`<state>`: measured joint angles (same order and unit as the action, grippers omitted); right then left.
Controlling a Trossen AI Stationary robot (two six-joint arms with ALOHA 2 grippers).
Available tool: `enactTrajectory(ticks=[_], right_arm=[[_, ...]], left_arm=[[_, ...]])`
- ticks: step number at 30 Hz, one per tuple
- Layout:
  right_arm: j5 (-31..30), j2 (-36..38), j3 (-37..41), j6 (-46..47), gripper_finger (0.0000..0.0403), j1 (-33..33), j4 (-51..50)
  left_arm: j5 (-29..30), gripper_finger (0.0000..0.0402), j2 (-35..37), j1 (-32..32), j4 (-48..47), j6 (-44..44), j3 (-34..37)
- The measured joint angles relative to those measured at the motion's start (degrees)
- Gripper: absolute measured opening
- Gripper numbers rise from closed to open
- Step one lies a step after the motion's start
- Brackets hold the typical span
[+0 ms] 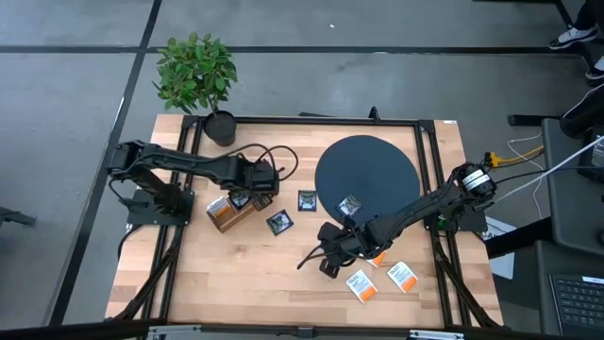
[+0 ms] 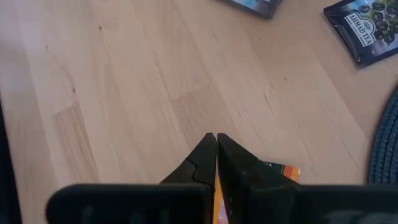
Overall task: Pick & Place Tea
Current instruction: Put the orange tea bag into the right section of the wooden organizer, then put the black tea bag into the middle section of the wooden organizer
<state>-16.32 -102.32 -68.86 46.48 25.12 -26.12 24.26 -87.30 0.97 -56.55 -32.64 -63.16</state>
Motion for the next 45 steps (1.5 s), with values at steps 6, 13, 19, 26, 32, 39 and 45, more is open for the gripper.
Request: enactTrajectory(ticks=[6, 13, 19, 26, 32, 39, 45], right_arm=[[0.0, 0.0, 0.0, 1.2, 0.0019, -0.1, -0.7], [0.0, 0.0, 0.0, 1.2, 0.0019, -0.6, -0.7], [0.0, 0.0, 0.0, 1.2, 0.0019, -0.7, -0.6], [0.0, 0.0, 0.0, 1.1, 0.0019, -0.8, -0.7], [0.0, 0.0, 0.0, 1.0, 0.0019, -0.8, -0.9], [0.0, 0.0, 0.0, 1.0, 0.0019, -0.8, -0.9], [0.1, 0.0, 0.0, 1.3, 0.0019, -0.7, -1.0]], left_arm=[[0.6, 0.0002, -1.0, 0.0, -0.1, 0.9, 0.0], [-0.5, 0.0002, -1.0, 0.0, -0.2, 0.6, 0.0], [-1.9, 0.0004, -1.0, 0.0, -0.2, 0.2, 0.0], [-0.8, 0.0044, -1.0, 0.0, -0.2, -1.1, 0.0], [-1.3, 0.0075, -1.0, 0.0, -0.2, -2.3, 0.0], [-2.0, 0.0088, 1.2, -0.3, 0.4, -5.6, 0.0], [-2.3, 0.0088, 9.0, -2.2, 3.1, -9.5, 0.0]])
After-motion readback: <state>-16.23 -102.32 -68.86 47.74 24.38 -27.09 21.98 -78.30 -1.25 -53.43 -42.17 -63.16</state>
